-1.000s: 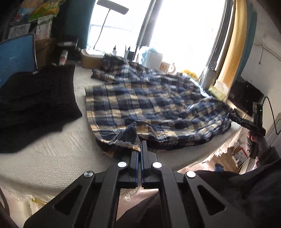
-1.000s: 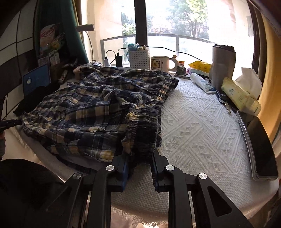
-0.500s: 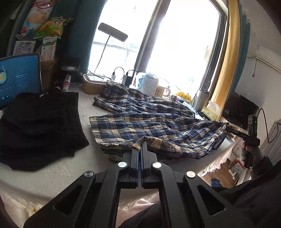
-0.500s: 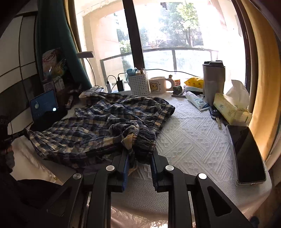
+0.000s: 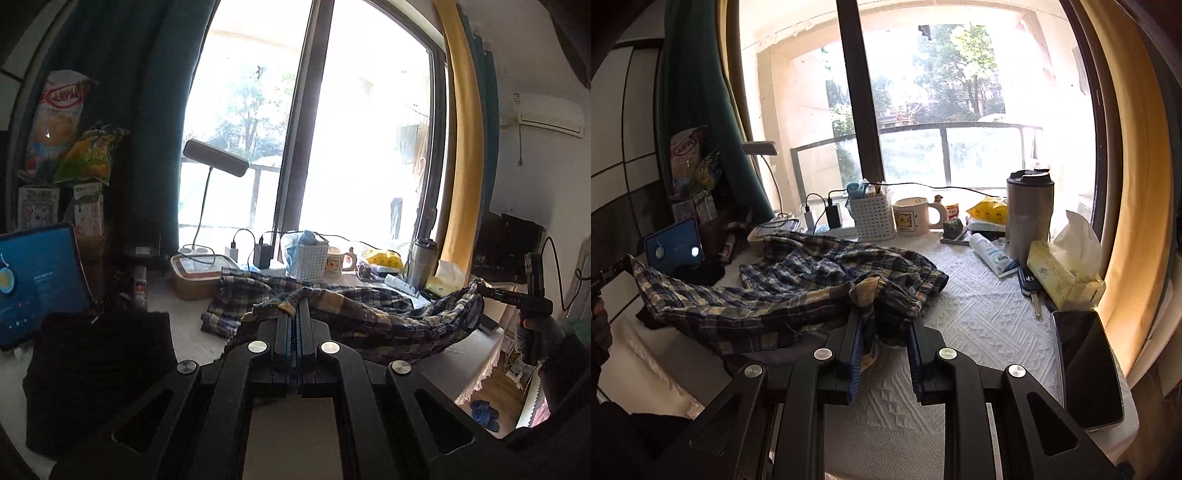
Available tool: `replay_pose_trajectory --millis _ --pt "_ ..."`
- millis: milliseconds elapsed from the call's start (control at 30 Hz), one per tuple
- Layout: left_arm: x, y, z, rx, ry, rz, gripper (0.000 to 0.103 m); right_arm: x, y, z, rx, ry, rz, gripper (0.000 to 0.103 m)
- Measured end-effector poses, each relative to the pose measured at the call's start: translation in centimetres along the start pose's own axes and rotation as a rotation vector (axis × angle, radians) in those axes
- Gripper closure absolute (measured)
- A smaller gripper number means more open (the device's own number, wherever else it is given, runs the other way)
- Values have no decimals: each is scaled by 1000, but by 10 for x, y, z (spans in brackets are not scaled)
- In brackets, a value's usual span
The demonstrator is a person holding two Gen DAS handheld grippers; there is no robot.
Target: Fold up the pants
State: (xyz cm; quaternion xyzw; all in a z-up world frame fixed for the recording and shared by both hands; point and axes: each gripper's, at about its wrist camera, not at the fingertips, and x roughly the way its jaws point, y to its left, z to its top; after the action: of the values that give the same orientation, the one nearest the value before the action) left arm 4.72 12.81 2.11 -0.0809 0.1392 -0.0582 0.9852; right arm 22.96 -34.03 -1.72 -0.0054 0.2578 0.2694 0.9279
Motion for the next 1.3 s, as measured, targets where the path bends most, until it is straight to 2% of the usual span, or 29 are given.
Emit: replay_pose_trajectory --millis 300,767,933,1167,1300 --pt "72 25 52 37 -37 9 103 43 -19 38 64 0 -60 81" --pt "195 48 97 50 13 -25 103 115 -56 78 141 64 -118 81" --pt "241 60 97 47 52 -19 103 153 -74 86 166 106 -132 81" --pt "302 87 86 -7 126 -14 103 214 -93 95 173 181 -153 81" --pt "331 89 79 3 213 0 102 248 -99 97 165 224 -173 81"
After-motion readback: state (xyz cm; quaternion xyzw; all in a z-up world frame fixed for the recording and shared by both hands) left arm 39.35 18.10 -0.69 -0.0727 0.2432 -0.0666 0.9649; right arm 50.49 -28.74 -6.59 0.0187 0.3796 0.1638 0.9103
